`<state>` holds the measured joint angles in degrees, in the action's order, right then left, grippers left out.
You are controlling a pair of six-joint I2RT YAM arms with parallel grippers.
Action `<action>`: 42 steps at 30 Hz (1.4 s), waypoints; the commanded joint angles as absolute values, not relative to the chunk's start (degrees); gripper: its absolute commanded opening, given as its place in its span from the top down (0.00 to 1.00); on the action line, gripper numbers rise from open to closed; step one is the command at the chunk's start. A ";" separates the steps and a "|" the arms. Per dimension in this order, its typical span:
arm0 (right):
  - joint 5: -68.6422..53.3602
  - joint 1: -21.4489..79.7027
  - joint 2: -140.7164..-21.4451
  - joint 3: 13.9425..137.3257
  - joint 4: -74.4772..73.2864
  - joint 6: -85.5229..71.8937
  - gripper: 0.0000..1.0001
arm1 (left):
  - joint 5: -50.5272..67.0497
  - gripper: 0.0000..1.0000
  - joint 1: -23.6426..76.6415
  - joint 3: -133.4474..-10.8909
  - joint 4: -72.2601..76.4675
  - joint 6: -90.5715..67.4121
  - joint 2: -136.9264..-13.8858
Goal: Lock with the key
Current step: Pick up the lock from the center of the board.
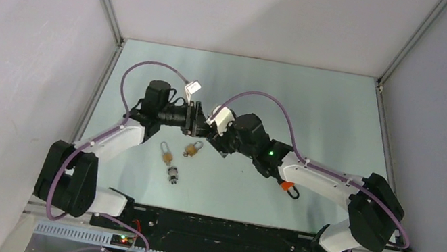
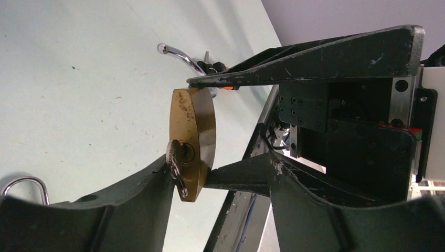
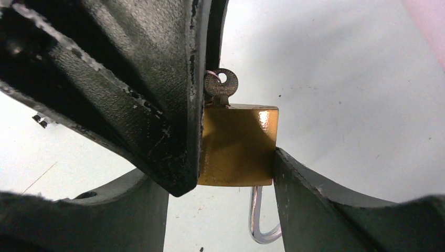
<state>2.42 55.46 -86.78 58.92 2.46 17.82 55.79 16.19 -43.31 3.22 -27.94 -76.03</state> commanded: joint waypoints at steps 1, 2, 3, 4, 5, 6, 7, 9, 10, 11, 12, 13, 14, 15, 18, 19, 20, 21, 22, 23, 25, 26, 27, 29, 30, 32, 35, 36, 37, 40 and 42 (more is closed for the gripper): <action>1.03 55.68 -83.15 60.23 10.69 19.07 0.70 | 59.85 0.38 17.12 -45.62 2.92 -27.39 -76.75; 0.87 55.66 -83.14 60.28 10.62 19.18 0.70 | 60.01 0.41 17.42 -45.66 2.62 -27.23 -77.17; 0.74 55.71 -83.08 60.24 10.50 19.21 0.70 | 60.06 0.45 17.50 -45.76 2.45 -26.89 -77.30; 0.72 55.72 -83.07 60.24 10.44 19.17 0.70 | 60.10 0.46 17.78 -45.77 2.06 -26.72 -77.47; -0.83 55.68 -83.04 60.22 10.23 19.30 0.70 | 60.15 0.49 17.85 -45.79 1.69 -26.06 -77.45; -1.34 55.65 -83.00 60.27 10.08 19.39 0.70 | 60.15 0.49 17.93 -45.83 0.86 -25.60 -77.50; -2.20 55.68 -82.91 60.24 9.88 19.50 0.70 | 60.04 0.51 17.95 -45.98 -0.14 -24.57 -77.55; -3.29 55.70 -82.77 60.24 9.69 19.65 0.69 | 59.54 0.52 18.01 -46.66 -2.52 -23.05 -77.85; -3.62 55.72 -82.74 60.21 9.68 19.67 0.69 | 59.33 0.53 18.06 -46.88 -3.51 -22.50 -78.15; -4.14 55.72 -82.71 60.25 9.72 19.66 0.69 | 59.24 0.55 18.09 -47.38 -3.82 -22.33 -78.28; -4.40 55.72 -82.75 60.24 9.86 19.63 0.69 | 59.06 0.59 18.10 -47.55 -4.16 -22.11 -78.50; -4.70 55.72 -82.77 60.27 9.94 19.50 0.69 | 58.98 0.62 18.19 -47.90 -4.28 -21.99 -78.58; -4.81 55.72 -82.90 60.26 10.00 19.42 0.69 | 59.08 0.71 18.24 -48.16 -4.48 -21.91 -78.64; -4.70 55.68 -82.93 60.29 10.01 19.16 0.68 | 59.03 0.76 18.20 -48.58 -4.48 -21.81 -78.61; -2.92 55.05 -83.17 60.24 9.53 16.96 0.58 | 58.13 0.98 18.10 -49.37 -4.76 -21.19 -78.17; -1.41 54.70 -83.24 60.26 9.34 15.23 0.49 | 57.64 0.99 17.88 -49.98 -4.80 -21.14 -77.79; -0.51 54.08 -83.37 60.23 8.84 14.38 0.32 | 57.39 1.00 17.73 -50.26 -4.87 -21.08 -77.57; -0.25 53.42 -83.39 60.23 8.51 12.98 0.26 | 56.47 1.00 17.40 -50.93 -4.86 -21.13 -77.03; 0.73 53.21 -83.10 60.22 7.58 12.51 0.19 | 56.10 1.00 17.09 -51.30 -4.89 -21.15 -76.79; 1.11 52.68 -82.81 60.21 7.04 11.74 0.17 | 55.77 1.00 16.47 -51.94 -4.91 -21.16 -76.26; 1.20 51.60 -81.31 59.63 6.05 10.65 0.13 | 55.61 1.00 15.23 -53.01 -4.84 -21.22 -75.49; -0.14 51.20 -79.76 59.22 6.19 9.80 0.12 | 55.62 1.00 14.78 -53.31 -4.84 -21.26 -75.23; -1.12 50.02 -78.91 58.13 6.48 9.30 0.11 | 55.79 1.00 13.80 -53.91 -4.84 -21.26 -74.71; -4.88 47.67 -76.11 55.67 8.13 7.46 0.11 | 56.37 1.00 12.40 -54.72 -4.83 -21.26 -73.99; -8.03 46.82 -74.35 54.82 9.61 6.28 0.11 | 56.70 1.00 12.00 -55.25 -4.88 -21.27 -73.82; -13.09 43.83 -72.21 52.34 11.41 4.73 0.11 | 58.43 1.00 10.80 -56.02 -4.84 -21.37 -73.41; -21.06 39.43 -70.45 48.95 14.24 4.18 0.15 | 60.28 1.00 10.17 -57.20 -4.87 -22.23 -72.67; -22.35 38.47 -70.29 47.50 15.07 4.98 0.16 | 61.08 1.00 9.99 -57.74 -4.89 -22.50 -72.26; -24.35 38.04 -70.02 46.82 17.00 5.52 0.16 | 61.39 1.00 9.92 -58.05 -4.87 -23.03 -72.08; -26.35 37.20 -70.49 44.93 21.01 7.87 0.17 | 63.60 1.00 9.77 -59.20 -4.86 -24.38 -71.04; -26.61 37.25 -71.76 44.76 24.13 8.82 0.18 | 65.49 1.00 9.78 -59.57 -4.89 -25.29 -70.35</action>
<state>-20.80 37.41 -70.87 45.34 14.72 6.61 57.58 9.98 -55.35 -8.23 -22.72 -74.56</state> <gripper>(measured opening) 0.830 0.223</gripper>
